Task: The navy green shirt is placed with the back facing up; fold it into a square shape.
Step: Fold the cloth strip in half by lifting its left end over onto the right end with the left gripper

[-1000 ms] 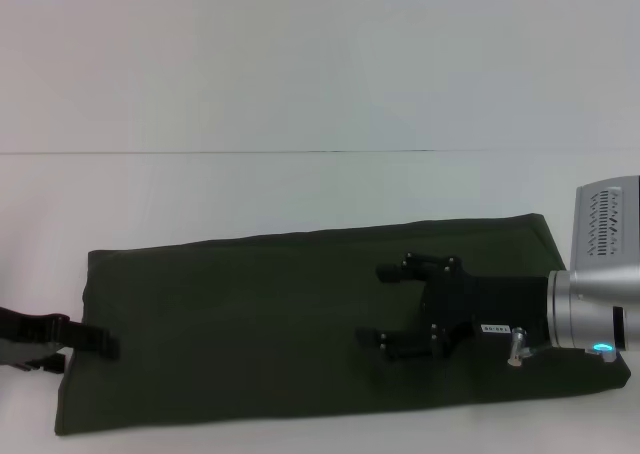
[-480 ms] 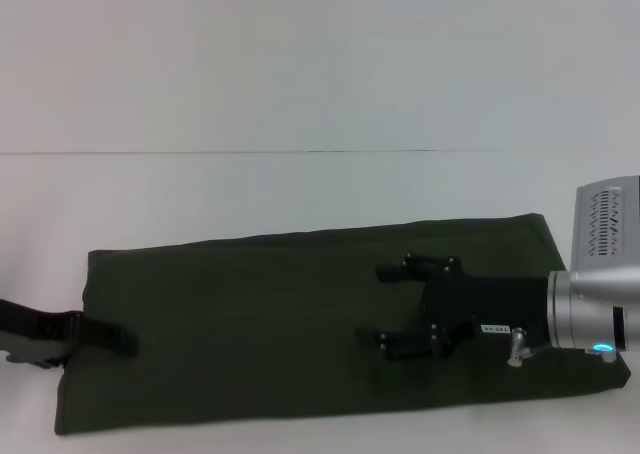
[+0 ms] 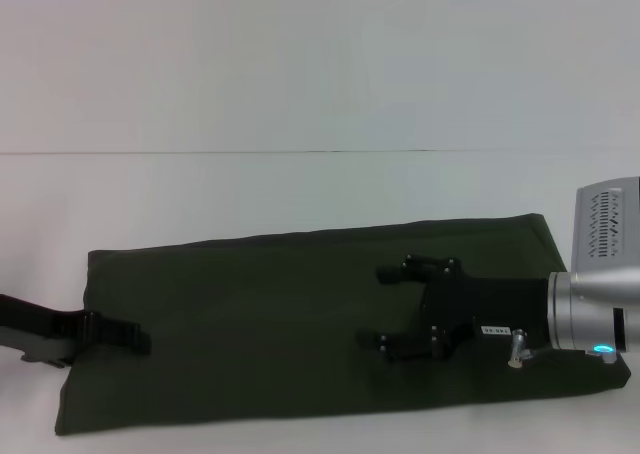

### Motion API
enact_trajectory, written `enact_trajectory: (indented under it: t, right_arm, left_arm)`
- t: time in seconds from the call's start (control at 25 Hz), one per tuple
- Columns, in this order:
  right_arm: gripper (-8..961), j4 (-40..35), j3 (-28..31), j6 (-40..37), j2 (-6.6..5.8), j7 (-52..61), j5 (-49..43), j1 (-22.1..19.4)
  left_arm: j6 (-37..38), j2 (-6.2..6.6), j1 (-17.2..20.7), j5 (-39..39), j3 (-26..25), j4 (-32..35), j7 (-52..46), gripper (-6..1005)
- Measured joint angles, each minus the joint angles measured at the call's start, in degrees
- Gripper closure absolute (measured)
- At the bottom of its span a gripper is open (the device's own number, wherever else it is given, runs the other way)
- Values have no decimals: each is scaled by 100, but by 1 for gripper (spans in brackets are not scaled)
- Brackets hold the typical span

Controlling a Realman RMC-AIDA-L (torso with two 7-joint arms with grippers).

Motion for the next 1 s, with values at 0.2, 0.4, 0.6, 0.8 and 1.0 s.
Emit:
enact_trajectory:
  t: [0.2,0.4,0.6,0.8,1.0]
  right_arm:
    - [26,0,-8,-1,0,0,0,0]
    - [26,0,-7,-1,0,0,3,0]
    - [26,0,-7,-1,0,0,5,0]
    - [26,0,-7,-1,0,0,6,0]
    - [26,0,-7,-1,0,0,18,0]
  left_arm:
    - [-34,-31,-5,-78,-15,-8,-16,117]
    - [-39,-57,-19,-264,-31,-57,-1,117]
    - [-82,-122,-60,-271,-22,-61,1,118]
    - [-139,-144,-74,-260,3,-62,3,118]
    - [-126,-122,-60,-253,-31,-46,-91,119]
